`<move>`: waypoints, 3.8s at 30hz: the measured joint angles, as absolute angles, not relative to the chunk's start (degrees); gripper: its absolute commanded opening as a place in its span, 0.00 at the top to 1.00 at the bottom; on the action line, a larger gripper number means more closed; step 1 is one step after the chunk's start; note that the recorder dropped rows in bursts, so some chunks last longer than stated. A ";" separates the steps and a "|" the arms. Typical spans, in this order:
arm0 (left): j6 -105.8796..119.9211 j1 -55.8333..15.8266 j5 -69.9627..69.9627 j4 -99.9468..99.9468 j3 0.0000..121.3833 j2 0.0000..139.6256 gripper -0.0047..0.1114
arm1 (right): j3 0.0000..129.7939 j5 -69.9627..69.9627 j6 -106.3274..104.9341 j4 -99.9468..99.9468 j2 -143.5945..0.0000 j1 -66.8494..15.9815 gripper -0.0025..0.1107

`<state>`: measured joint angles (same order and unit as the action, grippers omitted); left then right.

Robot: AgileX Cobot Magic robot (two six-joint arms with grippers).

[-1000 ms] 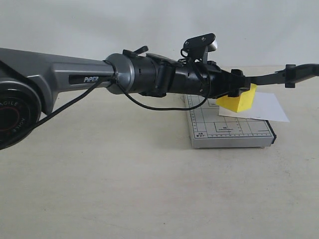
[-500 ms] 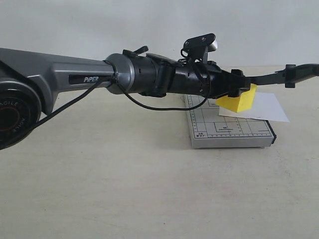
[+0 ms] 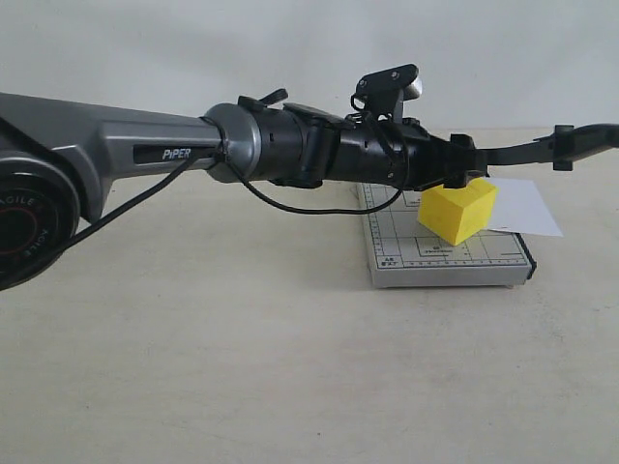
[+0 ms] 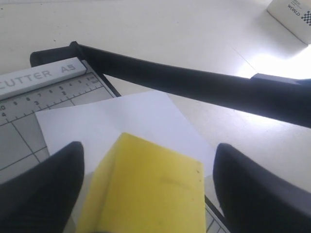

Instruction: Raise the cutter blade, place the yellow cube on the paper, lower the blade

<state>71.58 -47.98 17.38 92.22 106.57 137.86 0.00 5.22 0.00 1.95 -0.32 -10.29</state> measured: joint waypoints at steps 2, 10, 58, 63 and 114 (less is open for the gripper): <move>71.58 -47.98 17.79 92.08 106.57 137.86 0.35 | 0.00 5.22 0.00 1.95 -0.32 -10.29 0.98; 67.64 -47.04 22.54 83.42 106.57 133.68 0.52 | 0.00 5.22 0.00 1.95 -0.32 -10.29 0.98; 53.20 -33.31 36.49 51.55 69.45 80.79 0.92 | 0.00 5.22 0.00 1.95 -0.32 -10.29 0.98; 54.83 -33.31 31.06 52.90 52.70 64.49 0.92 | 0.00 5.22 0.00 1.95 -0.32 -10.29 0.98; 54.13 -33.67 13.96 51.82 6.87 0.34 0.92 | 0.00 5.22 0.00 1.95 -0.32 -10.29 0.98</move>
